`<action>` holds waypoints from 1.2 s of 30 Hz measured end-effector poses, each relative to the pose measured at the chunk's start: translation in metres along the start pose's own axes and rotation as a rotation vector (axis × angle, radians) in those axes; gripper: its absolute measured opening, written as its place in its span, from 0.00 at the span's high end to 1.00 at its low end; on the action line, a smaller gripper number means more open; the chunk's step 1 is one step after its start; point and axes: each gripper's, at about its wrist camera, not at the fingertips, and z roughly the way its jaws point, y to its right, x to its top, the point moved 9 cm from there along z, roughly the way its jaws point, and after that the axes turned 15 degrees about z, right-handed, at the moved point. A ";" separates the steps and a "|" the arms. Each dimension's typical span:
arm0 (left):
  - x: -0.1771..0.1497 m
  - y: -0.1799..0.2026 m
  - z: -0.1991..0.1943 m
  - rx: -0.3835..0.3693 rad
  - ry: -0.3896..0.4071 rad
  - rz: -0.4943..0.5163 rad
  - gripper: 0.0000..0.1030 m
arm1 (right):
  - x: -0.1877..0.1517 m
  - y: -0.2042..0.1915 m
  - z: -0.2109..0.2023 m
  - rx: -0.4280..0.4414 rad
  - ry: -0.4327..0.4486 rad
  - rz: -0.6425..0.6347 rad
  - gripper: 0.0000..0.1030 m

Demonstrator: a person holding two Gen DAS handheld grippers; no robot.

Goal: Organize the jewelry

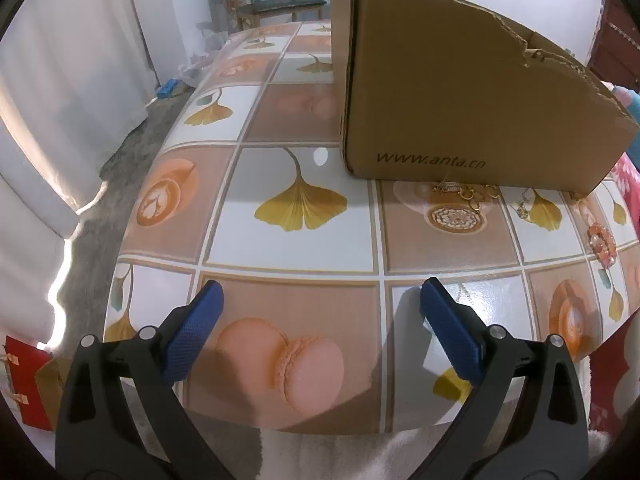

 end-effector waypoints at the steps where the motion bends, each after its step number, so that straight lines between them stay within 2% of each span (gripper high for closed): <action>1: 0.000 0.000 0.000 -0.001 0.002 0.002 0.07 | 0.000 0.000 -0.002 -0.023 0.019 0.000 0.12; 3: 0.000 0.000 -0.001 -0.005 0.002 0.007 0.07 | 0.000 0.001 -0.005 -0.057 0.049 0.004 0.08; 8: 0.003 0.001 0.001 -0.018 -0.012 0.014 0.07 | 0.004 0.002 -0.011 -0.138 0.112 0.021 0.07; 12: 0.004 0.000 0.001 -0.015 0.003 0.016 0.07 | 0.010 0.008 -0.015 -0.251 0.168 0.010 0.07; 16: 0.004 0.000 0.001 -0.015 0.008 0.016 0.07 | 0.014 0.015 -0.016 -0.315 0.179 0.013 0.07; 36: 0.005 0.001 0.003 -0.025 -0.003 0.026 0.07 | 0.016 0.016 -0.012 -0.227 0.165 0.080 0.07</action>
